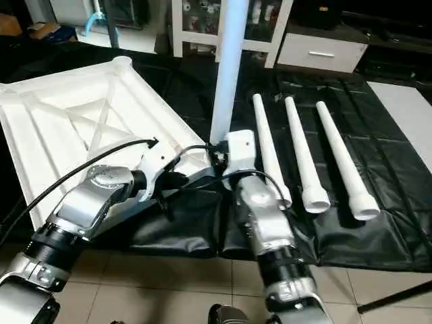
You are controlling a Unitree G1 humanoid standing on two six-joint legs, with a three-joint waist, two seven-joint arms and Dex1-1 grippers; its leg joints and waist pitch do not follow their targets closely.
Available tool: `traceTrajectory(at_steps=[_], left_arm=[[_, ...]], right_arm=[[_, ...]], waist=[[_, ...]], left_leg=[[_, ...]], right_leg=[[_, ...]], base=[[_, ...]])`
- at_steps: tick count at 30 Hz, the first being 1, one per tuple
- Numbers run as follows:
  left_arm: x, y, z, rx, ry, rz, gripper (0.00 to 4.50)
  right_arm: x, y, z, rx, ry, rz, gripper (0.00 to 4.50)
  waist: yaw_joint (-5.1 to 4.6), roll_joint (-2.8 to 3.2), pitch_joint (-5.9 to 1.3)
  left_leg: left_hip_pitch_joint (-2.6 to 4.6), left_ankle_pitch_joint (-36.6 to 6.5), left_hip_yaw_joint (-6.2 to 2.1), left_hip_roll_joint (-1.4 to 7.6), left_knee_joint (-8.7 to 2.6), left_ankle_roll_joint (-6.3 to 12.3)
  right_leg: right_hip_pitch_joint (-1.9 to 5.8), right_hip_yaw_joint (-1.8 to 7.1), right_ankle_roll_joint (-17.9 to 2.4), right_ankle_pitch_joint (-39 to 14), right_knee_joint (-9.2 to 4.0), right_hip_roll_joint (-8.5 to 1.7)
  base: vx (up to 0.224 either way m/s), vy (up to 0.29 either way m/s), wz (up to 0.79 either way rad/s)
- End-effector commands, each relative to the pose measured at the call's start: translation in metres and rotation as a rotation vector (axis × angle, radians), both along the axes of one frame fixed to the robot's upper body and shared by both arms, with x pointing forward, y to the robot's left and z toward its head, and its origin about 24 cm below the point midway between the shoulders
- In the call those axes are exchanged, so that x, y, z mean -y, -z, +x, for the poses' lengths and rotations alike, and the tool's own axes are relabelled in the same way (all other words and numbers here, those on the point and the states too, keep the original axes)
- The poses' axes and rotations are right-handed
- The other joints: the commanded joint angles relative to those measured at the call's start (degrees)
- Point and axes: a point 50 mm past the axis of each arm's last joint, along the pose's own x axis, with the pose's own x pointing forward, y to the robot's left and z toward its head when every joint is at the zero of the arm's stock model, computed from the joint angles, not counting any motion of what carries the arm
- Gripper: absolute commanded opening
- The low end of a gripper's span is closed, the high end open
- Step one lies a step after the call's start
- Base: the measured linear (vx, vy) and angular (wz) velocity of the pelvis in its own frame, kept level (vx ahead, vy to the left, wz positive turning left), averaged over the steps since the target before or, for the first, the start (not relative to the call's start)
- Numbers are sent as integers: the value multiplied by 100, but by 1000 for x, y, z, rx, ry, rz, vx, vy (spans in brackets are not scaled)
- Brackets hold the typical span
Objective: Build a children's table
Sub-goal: Rotate leg to tighten
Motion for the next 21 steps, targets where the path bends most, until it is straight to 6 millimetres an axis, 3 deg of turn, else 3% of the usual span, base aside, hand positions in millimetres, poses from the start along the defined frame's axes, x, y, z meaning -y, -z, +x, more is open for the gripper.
traceTrajectory(at_steps=[1, 6, 8, 9, 12, 13, 17, 21], left_arm=[[4, 9, -6, -34, 47, 18, 0], [-11, 13, -21, -58, 245, 37, 0], [-12, 13, -22, -59, 260, 37, 0], [-13, 12, -26, -69, 300, 22, 0], [-16, 12, -33, -85, 364, 16, 0], [-17, 13, -32, -80, 368, 33, 0], [-18, 13, -32, -78, 379, 39, 0], [-19, 13, -31, -76, 390, 47, 0]], right_arm=[[-6, -11, -2, 41, -66, 40, 245], [22, -32, -16, 99, -358, 82, 280], [25, -33, -17, 102, -391, 78, 306], [33, -33, -19, 96, -437, 68, 309], [56, -35, -22, 67, -535, 3, 331], [64, -33, -22, 44, -557, -53, 351], [77, -31, -25, -13, -633, -115, 351], [84, -29, -24, -23, -653, -168, 351]], waist=[[33, 62, -367], [90, 81, -393], [118, 89, -397], [160, 92, -412], [231, 96, -404], [260, 81, -383], [308, 67, -365], [307, 45, -395]], left_leg=[[25, -1700, -65, 118, -474, 168], [14, -1268, -47, 142, -453, 412], [47, -1127, -27, 153, -436, 484], [55, -1012, -26, 159, -432, 475], [98, -1003, 8, 175, -421, 482], [102, -1031, 25, 171, -423, 466], [107, -1327, 17, 174, -434, 335], [71, -1305, -9, 160, -421, 281]], right_leg=[[282, 233, -848, -2020, -397, -205], [364, 246, -1137, -1318, -291, -209], [341, 251, -1249, -1169, -281, -213], [370, 249, -1322, -1102, -260, -213], [337, 260, -1449, -1057, -253, -209], [324, 265, -1441, -1136, -265, -202], [321, 270, -1277, -1691, -324, -227], [342, 259, -1144, -1910, -338, -244]], base=[[0, 0, 0], [0, 0, 0], [0, 0, 0], [0, 0, 0], [0, 0, 0], [0, 0, 0], [0, 0, 0], [0, 0, 0]])
